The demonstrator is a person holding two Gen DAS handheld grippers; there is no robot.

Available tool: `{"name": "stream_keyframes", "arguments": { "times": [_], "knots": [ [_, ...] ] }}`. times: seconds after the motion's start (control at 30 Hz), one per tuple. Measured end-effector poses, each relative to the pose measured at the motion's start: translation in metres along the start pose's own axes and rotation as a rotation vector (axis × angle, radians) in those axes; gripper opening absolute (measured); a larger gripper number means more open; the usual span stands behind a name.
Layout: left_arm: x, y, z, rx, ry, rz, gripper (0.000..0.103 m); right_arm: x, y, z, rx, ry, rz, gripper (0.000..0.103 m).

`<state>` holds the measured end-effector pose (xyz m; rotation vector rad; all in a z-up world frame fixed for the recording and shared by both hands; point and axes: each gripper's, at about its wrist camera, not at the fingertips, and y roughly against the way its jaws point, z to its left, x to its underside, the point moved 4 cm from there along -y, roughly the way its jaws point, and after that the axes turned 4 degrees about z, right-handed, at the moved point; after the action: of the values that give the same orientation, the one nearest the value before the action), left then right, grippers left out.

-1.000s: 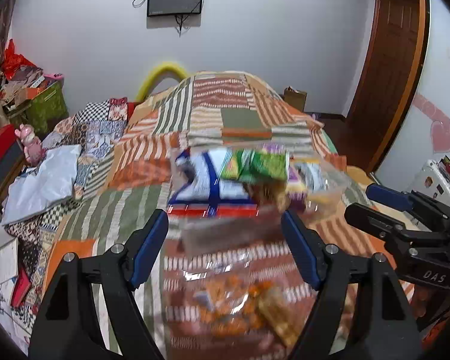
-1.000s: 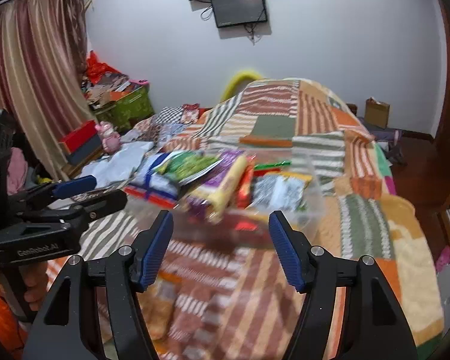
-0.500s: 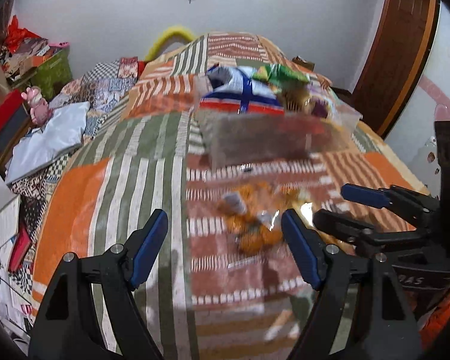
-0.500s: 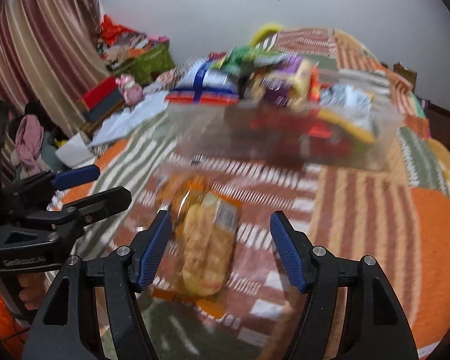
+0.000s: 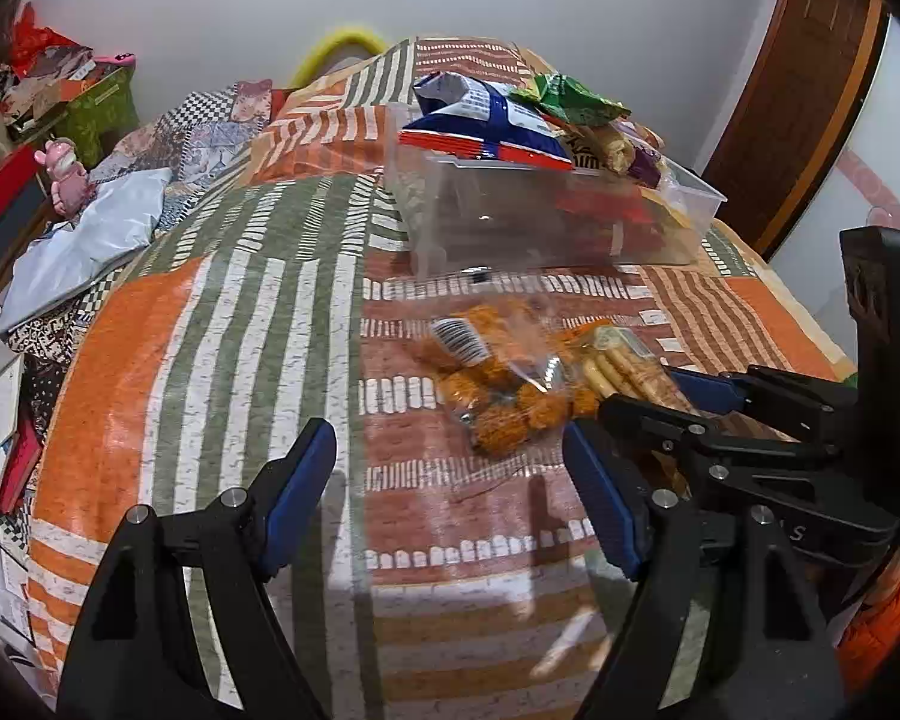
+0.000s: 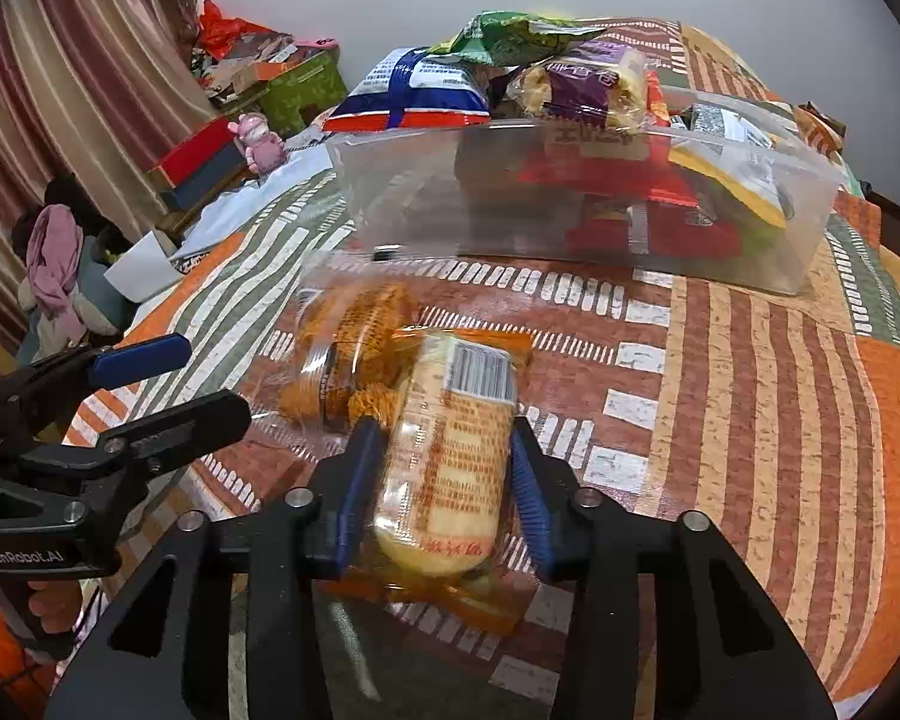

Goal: Organize snacks
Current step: 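Grasp the clear cookie pack with the left tool while the right tool grasps the cracker roll pack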

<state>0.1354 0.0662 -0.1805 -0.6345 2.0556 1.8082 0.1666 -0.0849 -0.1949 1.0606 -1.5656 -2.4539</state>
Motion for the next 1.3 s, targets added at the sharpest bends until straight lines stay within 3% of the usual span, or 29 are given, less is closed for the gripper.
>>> {"name": "stream_keyframes", "arguments": {
  "times": [0.33,0.67,0.73,0.83,1.03,1.3],
  "knots": [
    [-0.019,-0.031,-0.021,0.039,0.015,0.045,0.082,0.002,0.028,-0.023,0.034,-0.027,-0.083,0.034],
    [-0.033,-0.064,-0.027,0.015,0.054,0.083,0.079,0.003,0.051,-0.048,0.035,-0.089,-0.146,0.034],
    [-0.032,-0.064,-0.028,-0.009,0.039,0.074,0.069,0.003,0.054,-0.051,0.039,-0.096,-0.153,0.034],
    [-0.031,-0.061,-0.028,-0.026,0.034,0.06,0.062,0.0,0.057,-0.05,0.041,-0.104,-0.162,0.034],
    [-0.025,-0.048,-0.03,-0.018,0.036,0.033,0.055,-0.005,0.069,-0.055,0.046,-0.107,-0.193,0.034],
    [-0.033,-0.008,-0.039,0.016,0.019,-0.053,0.055,-0.02,0.09,-0.064,0.063,-0.109,-0.257,0.034]
  ]
}}
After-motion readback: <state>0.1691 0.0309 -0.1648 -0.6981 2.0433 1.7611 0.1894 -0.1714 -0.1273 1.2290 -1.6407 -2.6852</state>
